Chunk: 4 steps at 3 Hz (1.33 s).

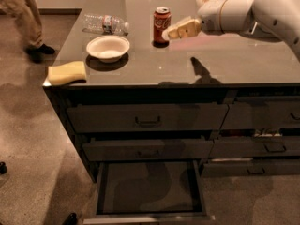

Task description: Place coke can into bottom drawer

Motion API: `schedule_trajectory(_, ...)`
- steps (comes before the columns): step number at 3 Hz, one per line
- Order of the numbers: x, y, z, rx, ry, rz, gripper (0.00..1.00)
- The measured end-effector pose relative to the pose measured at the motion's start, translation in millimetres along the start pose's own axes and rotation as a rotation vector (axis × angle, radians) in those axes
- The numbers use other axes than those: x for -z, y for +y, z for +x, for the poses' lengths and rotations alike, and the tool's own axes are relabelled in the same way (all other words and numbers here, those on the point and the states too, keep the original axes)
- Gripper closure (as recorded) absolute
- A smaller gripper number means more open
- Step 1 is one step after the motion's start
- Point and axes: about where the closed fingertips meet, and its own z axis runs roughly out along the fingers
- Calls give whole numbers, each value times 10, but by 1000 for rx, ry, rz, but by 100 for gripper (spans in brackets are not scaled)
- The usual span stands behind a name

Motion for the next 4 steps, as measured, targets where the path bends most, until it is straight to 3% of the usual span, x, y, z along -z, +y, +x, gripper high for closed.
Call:
schedule_trajectory(1,-317,-135,-95,-45,-23,6,0)
schedule_trajectory(3,-524,-217,-154,-1,-63,-32,0)
schedule_trajectory(4,-678,-252,-125,-26,-104,0,0)
